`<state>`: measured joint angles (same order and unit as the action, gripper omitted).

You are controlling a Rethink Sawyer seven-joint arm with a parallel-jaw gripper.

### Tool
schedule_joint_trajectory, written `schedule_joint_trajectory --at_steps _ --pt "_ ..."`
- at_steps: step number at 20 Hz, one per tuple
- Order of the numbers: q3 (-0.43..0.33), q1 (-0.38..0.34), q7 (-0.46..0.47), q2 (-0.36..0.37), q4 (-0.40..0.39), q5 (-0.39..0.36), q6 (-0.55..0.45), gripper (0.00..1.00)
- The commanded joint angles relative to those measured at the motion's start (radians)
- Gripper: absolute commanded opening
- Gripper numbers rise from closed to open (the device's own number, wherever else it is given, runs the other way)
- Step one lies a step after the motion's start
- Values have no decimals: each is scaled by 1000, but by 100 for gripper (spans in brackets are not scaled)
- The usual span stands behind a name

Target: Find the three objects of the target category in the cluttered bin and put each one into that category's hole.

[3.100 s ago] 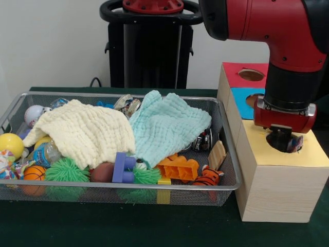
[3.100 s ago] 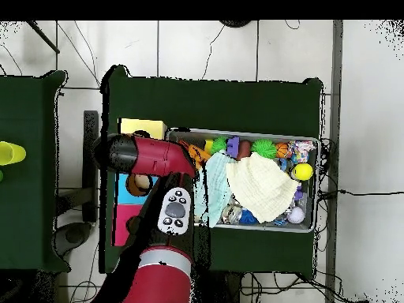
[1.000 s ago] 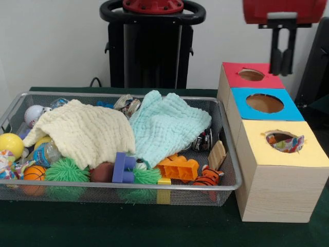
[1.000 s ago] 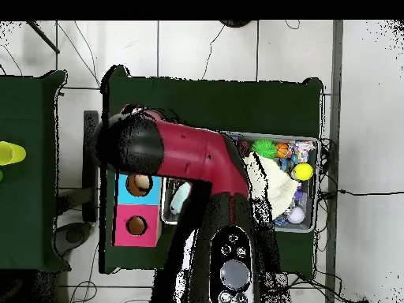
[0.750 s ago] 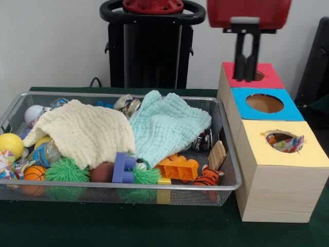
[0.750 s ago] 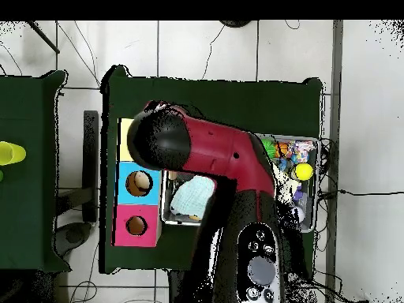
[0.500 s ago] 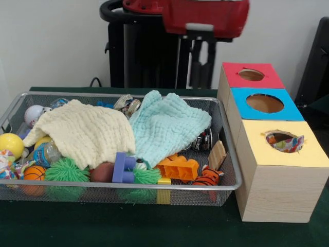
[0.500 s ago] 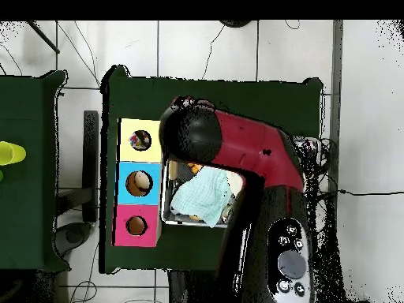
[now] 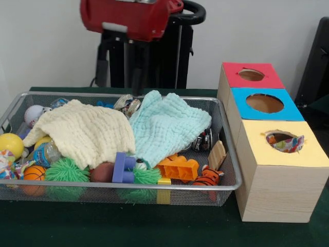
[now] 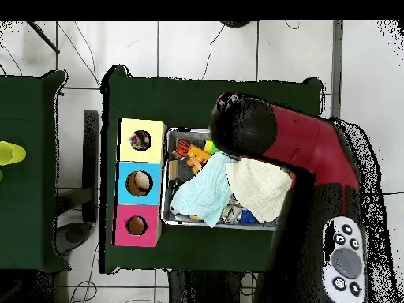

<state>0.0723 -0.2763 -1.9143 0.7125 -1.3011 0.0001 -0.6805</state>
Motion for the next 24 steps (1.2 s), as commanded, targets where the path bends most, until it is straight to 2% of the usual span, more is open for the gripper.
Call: schedule_joint_trajectory --at_steps 1,3,5,10,18,24 --pt "-115 -64 222 -73 53 -93 -146 100" --pt "-114 -77 214 -88 76 -112 -147 100" --pt "-99 -88 192 -136 135 -131 -178 100" --pt "-132 -144 190 -240 215 -141 -148 100" --pt "-163 -154 136 -313 221 -152 -70 100" --pt "-175 -159 116 -327 198 -158 -25 100"
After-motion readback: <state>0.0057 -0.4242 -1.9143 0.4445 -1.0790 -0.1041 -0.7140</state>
